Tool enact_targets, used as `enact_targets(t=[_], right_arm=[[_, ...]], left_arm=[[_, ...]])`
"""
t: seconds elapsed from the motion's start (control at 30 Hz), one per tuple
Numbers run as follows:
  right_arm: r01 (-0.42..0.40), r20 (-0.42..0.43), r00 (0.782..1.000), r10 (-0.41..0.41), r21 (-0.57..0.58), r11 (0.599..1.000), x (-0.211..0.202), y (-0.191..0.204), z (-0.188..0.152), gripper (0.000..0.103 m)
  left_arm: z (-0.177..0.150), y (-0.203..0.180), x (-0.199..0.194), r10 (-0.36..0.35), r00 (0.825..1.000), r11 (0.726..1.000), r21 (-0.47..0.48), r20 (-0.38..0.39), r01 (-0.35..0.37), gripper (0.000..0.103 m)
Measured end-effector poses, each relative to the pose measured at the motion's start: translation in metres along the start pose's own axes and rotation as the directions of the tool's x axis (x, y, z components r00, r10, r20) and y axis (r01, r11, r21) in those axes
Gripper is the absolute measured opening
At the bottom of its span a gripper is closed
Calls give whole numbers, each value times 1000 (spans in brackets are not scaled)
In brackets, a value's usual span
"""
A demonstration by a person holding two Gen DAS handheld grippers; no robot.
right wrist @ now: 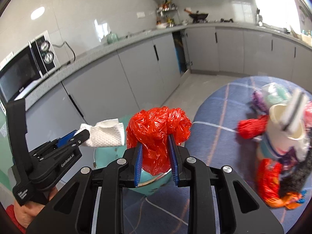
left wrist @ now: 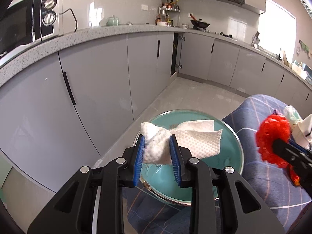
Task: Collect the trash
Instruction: 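Carry both items over the teal bucket and open both tools to drop them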
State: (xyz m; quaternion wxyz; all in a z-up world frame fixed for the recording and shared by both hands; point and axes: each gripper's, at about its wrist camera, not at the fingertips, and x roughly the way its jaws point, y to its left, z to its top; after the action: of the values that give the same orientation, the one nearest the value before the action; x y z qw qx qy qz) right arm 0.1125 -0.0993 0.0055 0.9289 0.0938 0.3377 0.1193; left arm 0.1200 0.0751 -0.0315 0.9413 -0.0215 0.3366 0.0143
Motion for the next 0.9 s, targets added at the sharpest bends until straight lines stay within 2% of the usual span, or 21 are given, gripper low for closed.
enact_targets(t=[0.2, 0.37, 0.43, 0.5, 0.57, 0.63, 0.9], right_arm=[[-26, -109, 994, 26, 5, 1000, 48, 5, -3, 26], [-39, -147, 988, 39, -1, 999, 70, 7, -7, 33], [-36, -150, 988, 34, -7, 999, 75, 7, -8, 49], [-41, -146, 988, 40, -6, 999, 76, 7, -9, 55], [-42, -138, 990, 41, -7, 999, 73, 5, -10, 56], [-31, -122, 992, 30, -13, 999, 68, 3, -9, 56], [38, -45, 998, -38, -1, 999, 25, -9, -9, 56]], left_arm=[[-4, 0, 26, 19, 998, 1000, -1, -56, -19, 28], [-7, -4, 44, 36, 995, 999, 21, -89, -35, 28], [-9, -6, 50, 33, 994, 999, 24, -100, -31, 29], [-11, -6, 52, 38, 994, 999, 32, -104, -35, 35], [-11, -6, 52, 54, 994, 998, 40, -98, -50, 55], [-10, -5, 48, 77, 994, 996, 40, -81, -74, 64], [-4, -4, 22, 86, 996, 996, 19, -31, -85, 73]])
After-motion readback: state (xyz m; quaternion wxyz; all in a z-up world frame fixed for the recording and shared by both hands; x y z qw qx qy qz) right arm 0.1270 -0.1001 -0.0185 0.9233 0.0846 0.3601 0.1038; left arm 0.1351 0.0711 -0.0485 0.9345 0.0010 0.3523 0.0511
